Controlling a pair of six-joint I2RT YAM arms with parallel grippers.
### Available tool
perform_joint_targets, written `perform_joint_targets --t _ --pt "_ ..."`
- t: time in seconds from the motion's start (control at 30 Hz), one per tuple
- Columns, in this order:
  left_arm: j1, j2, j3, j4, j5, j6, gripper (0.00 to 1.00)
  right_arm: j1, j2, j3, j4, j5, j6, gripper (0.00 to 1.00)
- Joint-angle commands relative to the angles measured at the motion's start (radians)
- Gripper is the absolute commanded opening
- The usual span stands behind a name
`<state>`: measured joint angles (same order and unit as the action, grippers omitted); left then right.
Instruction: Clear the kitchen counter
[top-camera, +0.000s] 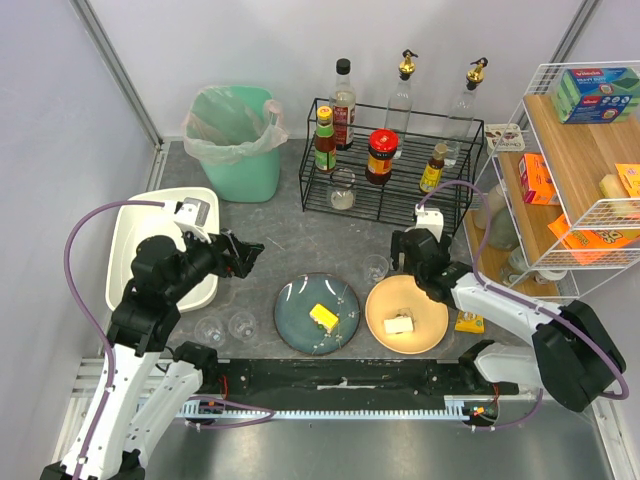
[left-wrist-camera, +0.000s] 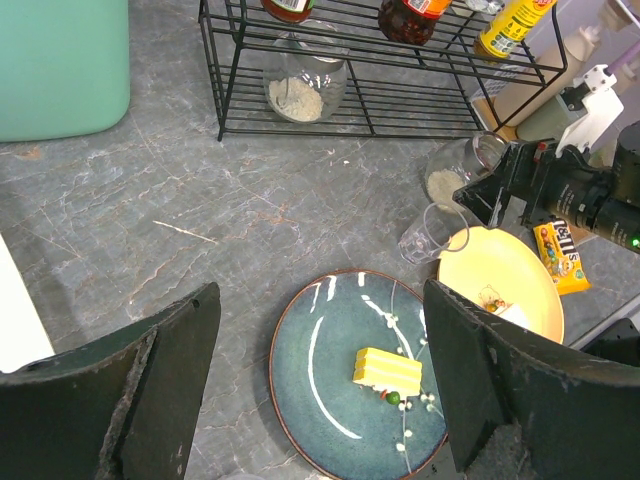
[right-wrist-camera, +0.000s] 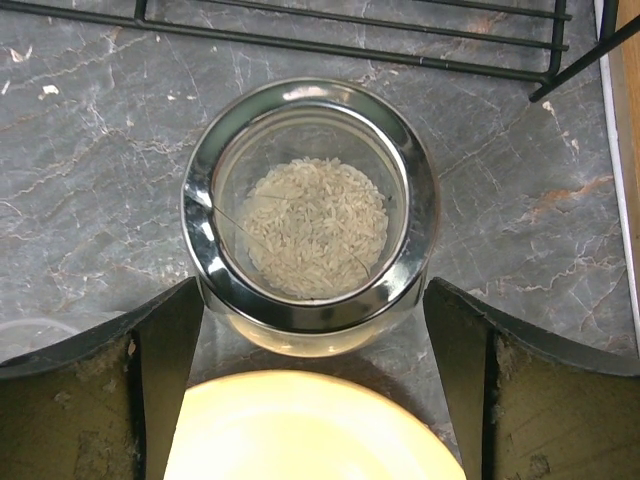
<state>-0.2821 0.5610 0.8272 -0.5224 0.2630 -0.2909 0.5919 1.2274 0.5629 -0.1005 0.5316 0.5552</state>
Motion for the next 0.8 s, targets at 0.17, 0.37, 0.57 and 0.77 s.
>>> perform_joint_targets --t 0.17,0.37,0.57,0.77 --pt "0.000 -0.003 0.018 0.013 -0.007 -0.004 0.87 0.003 0.012 0.000 0.067 0.030 0.003 0.94" --pt "0.000 -0.004 0.021 0.005 -0.008 0.001 0.87 0.000 0.021 -0.003 0.077 0.033 0.018 0.82" --pt "0.001 -0.009 0.021 0.004 -0.010 0.001 0.87 0.003 0.015 0.014 0.076 0.042 0.017 0.59" --pt "0.000 -0.012 0.020 0.002 -0.011 0.001 0.87 0.002 -0.034 0.052 0.088 0.056 -0.006 0.44"
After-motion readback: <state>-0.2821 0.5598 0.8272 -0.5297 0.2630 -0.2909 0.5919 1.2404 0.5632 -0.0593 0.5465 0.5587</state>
